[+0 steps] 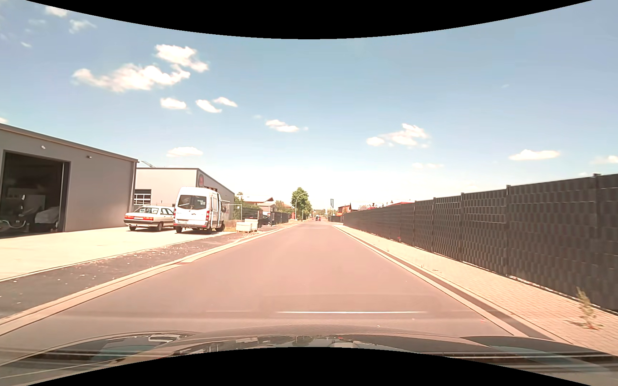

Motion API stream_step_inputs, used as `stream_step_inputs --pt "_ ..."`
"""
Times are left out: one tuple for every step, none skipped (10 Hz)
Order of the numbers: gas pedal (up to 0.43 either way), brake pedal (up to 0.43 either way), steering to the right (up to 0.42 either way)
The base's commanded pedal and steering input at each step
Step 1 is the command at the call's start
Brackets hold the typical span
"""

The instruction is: Follow the waypoints while adhering to traffic rules and regulations

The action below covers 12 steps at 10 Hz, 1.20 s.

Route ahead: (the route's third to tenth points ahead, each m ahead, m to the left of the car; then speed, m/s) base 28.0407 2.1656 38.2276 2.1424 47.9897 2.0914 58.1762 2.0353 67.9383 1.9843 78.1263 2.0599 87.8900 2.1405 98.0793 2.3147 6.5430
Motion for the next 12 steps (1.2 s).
stream_step_inputs --pt "0.209 0.0 -0.001" --pt "0.209 0.0 -0.002" --pt "0.209 0.0 -0.002" --pt "0.209 0.0 -0.003" --pt "0.197 0.0 -0.004" --pt "0.197 0.0 -0.004" --pt "0.197 0.0 -0.006" --pt "0.197 0.0 -0.014" --pt "0.197 0.0 -0.019" --pt "0.197 0.0 -0.017" --pt "0.197 0.0 -0.015" --pt "0.197 0.0 -0.014"
